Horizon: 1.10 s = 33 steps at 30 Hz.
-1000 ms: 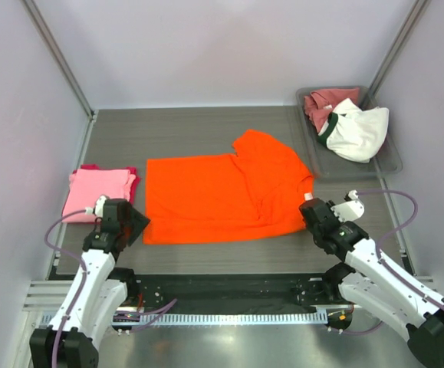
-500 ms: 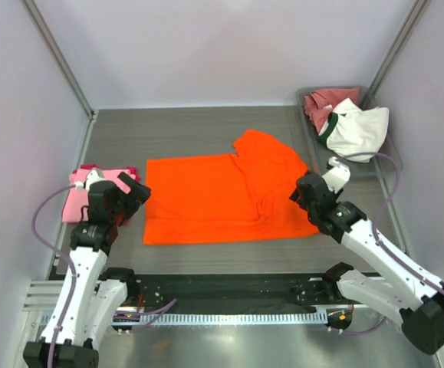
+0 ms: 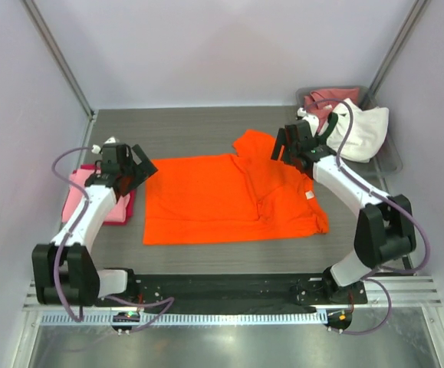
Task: Fold and stack the t-shirts
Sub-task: Fold the tshirt
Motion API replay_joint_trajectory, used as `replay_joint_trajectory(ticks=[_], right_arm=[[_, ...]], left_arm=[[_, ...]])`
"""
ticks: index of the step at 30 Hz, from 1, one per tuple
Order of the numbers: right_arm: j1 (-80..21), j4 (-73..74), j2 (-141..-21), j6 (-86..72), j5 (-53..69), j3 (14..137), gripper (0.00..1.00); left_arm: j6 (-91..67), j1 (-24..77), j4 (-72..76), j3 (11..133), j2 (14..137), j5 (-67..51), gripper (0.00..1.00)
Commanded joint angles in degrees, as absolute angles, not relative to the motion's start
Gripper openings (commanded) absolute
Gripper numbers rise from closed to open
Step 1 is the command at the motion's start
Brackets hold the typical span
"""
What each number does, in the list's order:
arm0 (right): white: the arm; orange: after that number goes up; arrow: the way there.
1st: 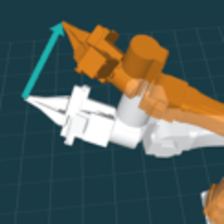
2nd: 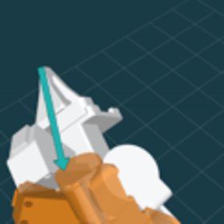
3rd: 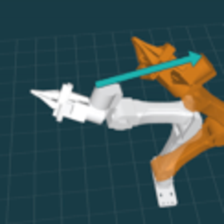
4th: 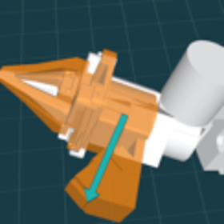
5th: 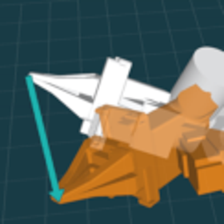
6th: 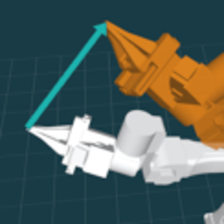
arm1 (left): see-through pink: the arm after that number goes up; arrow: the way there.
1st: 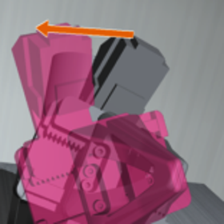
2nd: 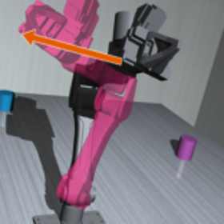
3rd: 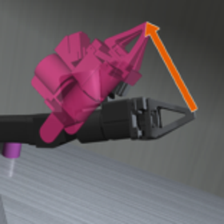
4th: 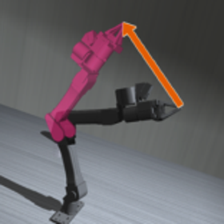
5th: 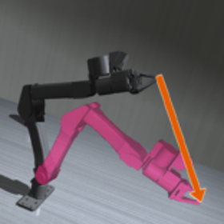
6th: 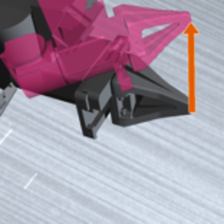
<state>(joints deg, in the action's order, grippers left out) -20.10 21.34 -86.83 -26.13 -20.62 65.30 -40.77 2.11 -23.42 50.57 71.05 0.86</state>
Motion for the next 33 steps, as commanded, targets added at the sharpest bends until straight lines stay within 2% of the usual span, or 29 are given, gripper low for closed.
replay_joint_trajectory(ticks=[1,2,4,8,16,19,25,26,28,29,31,32,33], right_arm=[[-16.8,16.79,-91.83,-21.7,-11.99,72.93,0.82],[-15.92,16.87,-96.02,-21.88,-10.47,76.34,0.79],[-15.03,17.4,-100.7,-20.13,-8.71,80.22,0.78],[-15.03,22.84,-113.53,-18.72,-8.62,96.01,0.74],[-15.03,27.5,-134.53,-17.32,-7.29,115.91,0.78],[-14.94,29.96,-139.72,-16.26,-7.56,124.07,0.78],[-15.03,31.2,-143.17,-13.36,-8.96,126.65,0.78],[-15.03,31.2,-143.43,-13.1,-9.49,126.56,0.74],[-15.03,31.46,-143.7,-12.74,-10.02,126.56,0.59],[-15.03,31.46,-143.79,-12.66,-10.98,126.3,0.46],[-14.94,31.46,-143.7,-12.31,-12.12,125.77,0.35],[-14.94,31.46,-143.7,-12.39,-12.82,125.6,0.22],[-14.85,31.55,-143.61,-12.48,-14.22,125.51,0.17]], left_arm=[[-37.53,1.76,-18.28,57.45,77.74,2.46,0.99],[-36.57,1.84,-18.63,58.96,79.61,2.98,1.0],[-35.95,1.85,-18.81,61.77,85.66,3.6,0.99],[-34.28,1.76,-19.6,69.41,95.41,3.78,0.93],[-30.94,1.76,-22.76,78.22,106.78,3.52,0.86],[-30.32,1.76,-22.94,79.28,108.54,3.16,0.85],[-29.79,1.67,-24.43,82.52,112.75,2.81,0.85],[-29.79,1.58,-24.52,82.7,113.2,2.81,0.85],[-29.79,1.32,-24.7,82.79,113.55,2.55,0.85],[-29.71,1.23,-24.78,82.79,113.73,2.37,0.84],[-29.53,0.88,-24.79,82.62,113.82,2.2,0.83],[-29.44,0.88,-24.79,82.53,113.82,2.2,0.81],[-29.18,0.88,-24.87,82.53,113.82,2.11,0.8]])
